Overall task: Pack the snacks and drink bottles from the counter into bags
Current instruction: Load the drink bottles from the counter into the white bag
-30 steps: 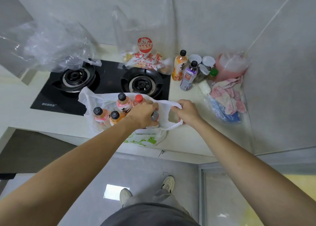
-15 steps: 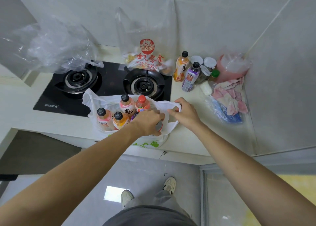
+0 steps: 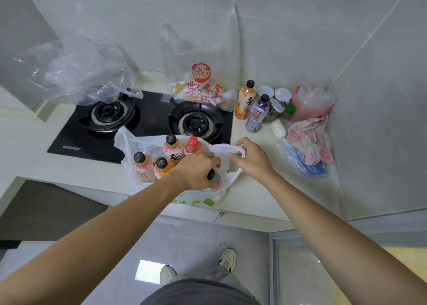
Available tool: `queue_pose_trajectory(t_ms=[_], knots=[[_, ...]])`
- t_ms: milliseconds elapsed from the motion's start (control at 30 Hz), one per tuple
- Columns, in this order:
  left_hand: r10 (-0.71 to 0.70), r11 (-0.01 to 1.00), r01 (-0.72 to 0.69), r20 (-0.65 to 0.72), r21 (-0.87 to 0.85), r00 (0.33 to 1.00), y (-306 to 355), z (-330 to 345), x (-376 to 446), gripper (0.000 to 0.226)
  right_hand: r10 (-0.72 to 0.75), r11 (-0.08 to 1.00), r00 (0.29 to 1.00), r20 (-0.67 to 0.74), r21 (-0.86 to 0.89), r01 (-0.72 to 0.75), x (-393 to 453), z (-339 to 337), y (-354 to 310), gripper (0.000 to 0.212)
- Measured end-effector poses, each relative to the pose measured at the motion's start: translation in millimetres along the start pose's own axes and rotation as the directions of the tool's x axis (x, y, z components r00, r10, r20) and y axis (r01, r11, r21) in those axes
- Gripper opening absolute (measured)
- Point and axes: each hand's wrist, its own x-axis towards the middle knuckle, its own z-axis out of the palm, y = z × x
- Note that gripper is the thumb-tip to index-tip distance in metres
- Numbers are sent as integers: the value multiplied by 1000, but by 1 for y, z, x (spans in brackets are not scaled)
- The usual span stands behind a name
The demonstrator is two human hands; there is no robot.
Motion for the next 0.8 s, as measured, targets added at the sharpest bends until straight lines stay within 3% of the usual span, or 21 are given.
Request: queue_pose_trajectory(t_ms=[333,533,800], knots=[[-48,997,29,-295,-70,954,-8,-50,59,41,-36,996,987,-159,-90,21,32,-39,0,31],[-162,975,112,-266,-194,950,-4,-67,136,52,-65,978,978,-198,-206,23,84,-74,16,26],[-290,942,247,-183,-226,939,-14,-79,234,54,13,942,982,-186,-328,-75,157,-103,31,45]])
